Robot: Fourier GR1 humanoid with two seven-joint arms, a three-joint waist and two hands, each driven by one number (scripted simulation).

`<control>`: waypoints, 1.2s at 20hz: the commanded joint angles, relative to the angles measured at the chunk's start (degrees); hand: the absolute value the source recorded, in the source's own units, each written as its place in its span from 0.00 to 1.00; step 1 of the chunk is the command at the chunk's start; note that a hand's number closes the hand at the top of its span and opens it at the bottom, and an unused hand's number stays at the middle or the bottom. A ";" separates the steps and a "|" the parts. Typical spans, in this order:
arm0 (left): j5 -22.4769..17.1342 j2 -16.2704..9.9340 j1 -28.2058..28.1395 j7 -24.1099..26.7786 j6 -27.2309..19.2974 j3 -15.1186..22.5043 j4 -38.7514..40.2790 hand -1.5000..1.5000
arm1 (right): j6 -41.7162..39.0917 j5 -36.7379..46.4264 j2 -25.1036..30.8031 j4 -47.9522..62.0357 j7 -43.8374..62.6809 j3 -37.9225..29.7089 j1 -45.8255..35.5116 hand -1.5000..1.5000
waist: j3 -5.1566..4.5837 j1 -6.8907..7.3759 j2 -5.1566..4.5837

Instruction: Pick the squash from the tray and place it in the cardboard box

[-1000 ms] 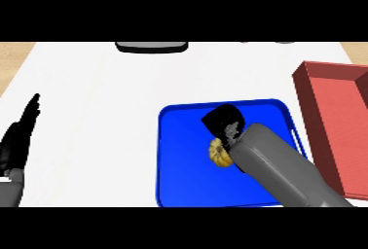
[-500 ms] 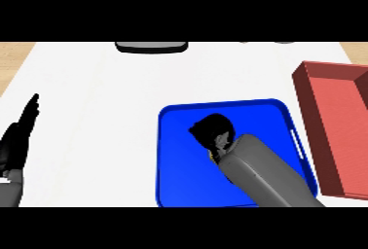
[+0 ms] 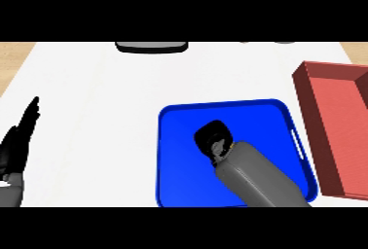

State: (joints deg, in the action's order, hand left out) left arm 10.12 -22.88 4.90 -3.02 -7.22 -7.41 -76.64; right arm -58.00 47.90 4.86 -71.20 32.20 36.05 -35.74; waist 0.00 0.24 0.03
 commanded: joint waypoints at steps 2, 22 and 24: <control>1.32 0.60 0.67 -3.33 0.28 0.09 -3.46 0.50 | 1.47 4.60 -2.75 4.07 1.51 0.99 1.85 0.00 | 0.02 0.07 -0.02; 0.86 0.94 -1.48 -0.25 -0.19 -3.91 0.40 0.50 | 38.48 2.92 28.32 -0.07 -43.30 -10.71 0.96 1.00 | 1.32 -5.67 -0.32; 0.80 0.66 -1.42 -0.25 -0.42 -4.32 0.15 0.50 | 41.60 0.22 32.69 0.12 -49.05 -15.35 0.41 1.00 | 1.34 -6.09 -0.33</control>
State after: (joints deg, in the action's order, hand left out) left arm 11.24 -21.98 4.04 -3.27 -7.27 -10.90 -76.37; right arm -21.60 53.16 30.29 -70.52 -7.22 28.06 -35.32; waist 1.00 -4.35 -0.16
